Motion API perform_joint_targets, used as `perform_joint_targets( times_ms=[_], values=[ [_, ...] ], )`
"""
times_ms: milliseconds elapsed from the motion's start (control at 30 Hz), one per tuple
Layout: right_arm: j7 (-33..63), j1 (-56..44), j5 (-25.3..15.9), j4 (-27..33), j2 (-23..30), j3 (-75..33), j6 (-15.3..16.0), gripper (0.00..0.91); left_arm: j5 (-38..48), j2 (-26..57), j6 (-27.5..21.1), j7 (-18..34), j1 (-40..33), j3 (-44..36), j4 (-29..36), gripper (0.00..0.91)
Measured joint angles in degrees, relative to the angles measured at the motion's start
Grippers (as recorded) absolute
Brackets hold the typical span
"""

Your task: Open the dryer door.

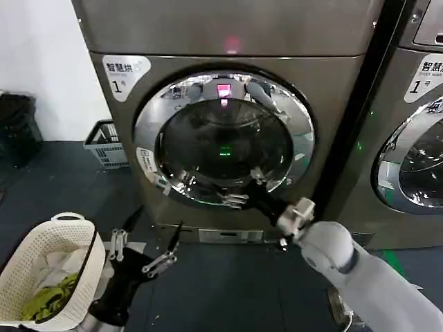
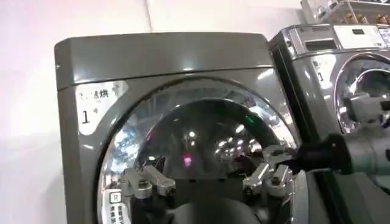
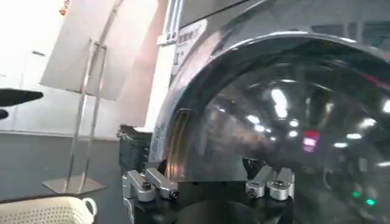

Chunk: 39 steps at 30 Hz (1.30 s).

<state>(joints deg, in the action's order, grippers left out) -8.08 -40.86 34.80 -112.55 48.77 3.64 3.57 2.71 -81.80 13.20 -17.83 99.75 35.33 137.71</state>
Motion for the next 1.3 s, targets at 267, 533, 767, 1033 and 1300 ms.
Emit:
perform_joint_targets(
  times_ms=[267,533,767,1033,1300],
  values=[
    [0.4,6.2,0.1,2.9,3.0,5.8,0.4,0.907,-0.5,-0.2,-0.1,-0.1,-0.2,-0.4,0.0,0.907],
    [0.8,10.1,0.8,5.6,4.4,9.2,0.6,0.907,-0.5,-0.3,0.0,-0.1,-0.2,-0.3,-0.3,0.907],
    [1.3,12.9,1.0,8.0,6.5,12.3,0.8,0.907,-0.7,-0.5,-0.1,-0.1,-0.6,-0.3,-0.4,0.907],
    [1.1,15.8,1.2,10.9,8.2,15.7,0.8,0.907,-0.8,-0.6,-0.2,-0.1,-0.9,-0.3,-0.4,0.907],
    [1.6,18.3,1.2,12.9,10.0,18.5,0.9,0.907,-0.6,-0.4,-0.2,-0.1,-1.1,0.1,-0.3,0.907]
  ],
)
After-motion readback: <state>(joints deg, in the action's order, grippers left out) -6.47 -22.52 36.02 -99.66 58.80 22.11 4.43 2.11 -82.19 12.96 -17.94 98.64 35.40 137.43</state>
